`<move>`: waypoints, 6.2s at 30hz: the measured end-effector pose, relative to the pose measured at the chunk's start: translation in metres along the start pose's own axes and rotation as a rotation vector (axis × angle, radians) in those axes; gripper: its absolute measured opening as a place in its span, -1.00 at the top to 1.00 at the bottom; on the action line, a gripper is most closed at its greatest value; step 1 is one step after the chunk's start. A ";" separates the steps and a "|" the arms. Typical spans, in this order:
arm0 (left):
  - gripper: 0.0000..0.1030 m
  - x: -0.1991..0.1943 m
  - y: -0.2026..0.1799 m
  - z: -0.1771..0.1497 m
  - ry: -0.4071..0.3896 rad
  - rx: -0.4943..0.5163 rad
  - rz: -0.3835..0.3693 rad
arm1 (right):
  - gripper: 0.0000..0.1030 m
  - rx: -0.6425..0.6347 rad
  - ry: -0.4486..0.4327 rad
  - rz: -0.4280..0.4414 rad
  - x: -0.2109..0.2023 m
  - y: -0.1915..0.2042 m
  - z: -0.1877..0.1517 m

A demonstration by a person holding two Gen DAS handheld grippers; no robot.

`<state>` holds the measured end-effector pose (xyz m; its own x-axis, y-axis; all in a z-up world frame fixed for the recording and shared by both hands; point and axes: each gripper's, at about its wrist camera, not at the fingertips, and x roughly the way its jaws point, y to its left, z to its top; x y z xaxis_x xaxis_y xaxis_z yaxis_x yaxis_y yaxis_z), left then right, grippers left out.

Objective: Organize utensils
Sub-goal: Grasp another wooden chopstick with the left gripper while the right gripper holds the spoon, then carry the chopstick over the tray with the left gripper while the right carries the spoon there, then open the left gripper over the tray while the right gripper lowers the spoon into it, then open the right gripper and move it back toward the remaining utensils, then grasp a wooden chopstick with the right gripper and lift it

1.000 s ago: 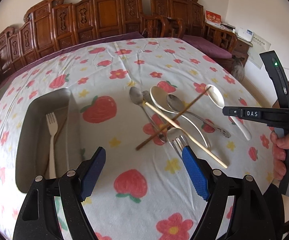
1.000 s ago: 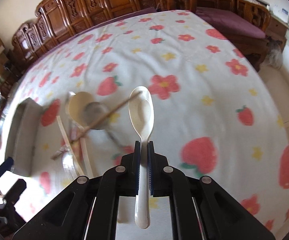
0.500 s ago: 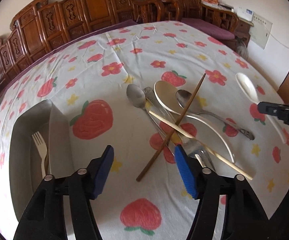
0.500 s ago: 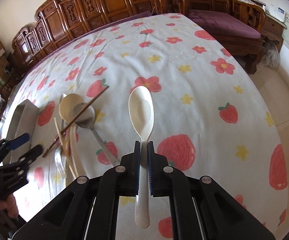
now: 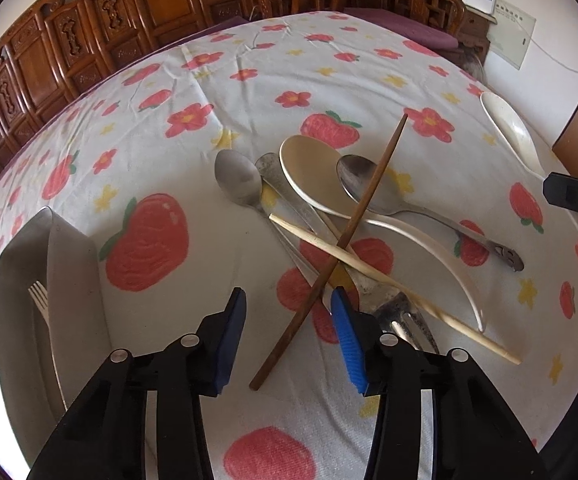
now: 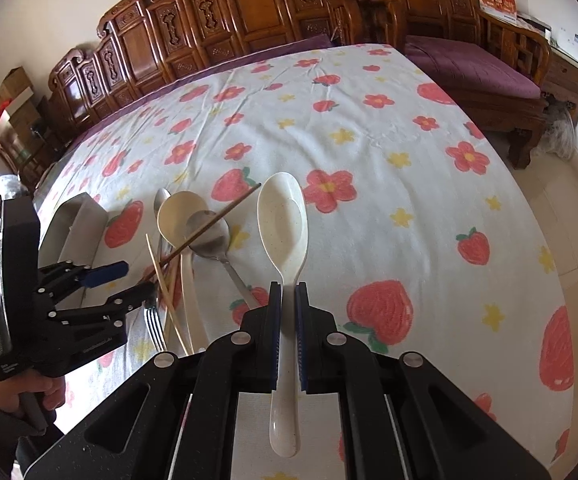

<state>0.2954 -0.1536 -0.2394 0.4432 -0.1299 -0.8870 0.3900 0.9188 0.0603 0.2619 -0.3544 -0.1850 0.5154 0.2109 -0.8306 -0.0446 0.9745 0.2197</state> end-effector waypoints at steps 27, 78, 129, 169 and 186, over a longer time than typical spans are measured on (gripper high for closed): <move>0.92 -0.035 0.012 0.009 -0.062 -0.092 0.025 | 0.84 -0.027 -0.008 0.036 -0.004 0.011 0.000; 0.91 -0.102 0.161 -0.082 -0.108 -0.280 0.114 | 0.84 -0.219 -0.019 0.208 -0.011 0.178 0.000; 0.90 -0.145 0.218 -0.125 -0.197 -0.332 0.099 | 0.82 -0.238 0.073 0.264 0.070 0.317 0.017; -0.46 -0.158 0.091 -0.099 -0.276 -0.171 -0.005 | 0.78 -0.333 -0.004 0.068 -0.003 0.113 -0.045; -0.47 -0.142 0.048 -0.104 -0.238 -0.131 -0.049 | 0.78 -0.360 0.116 -0.010 0.042 0.102 -0.058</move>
<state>0.1670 -0.0525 -0.1583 0.6093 -0.2450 -0.7541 0.3145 0.9477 -0.0538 0.2292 -0.2414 -0.2269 0.4181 0.1883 -0.8887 -0.3485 0.9367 0.0345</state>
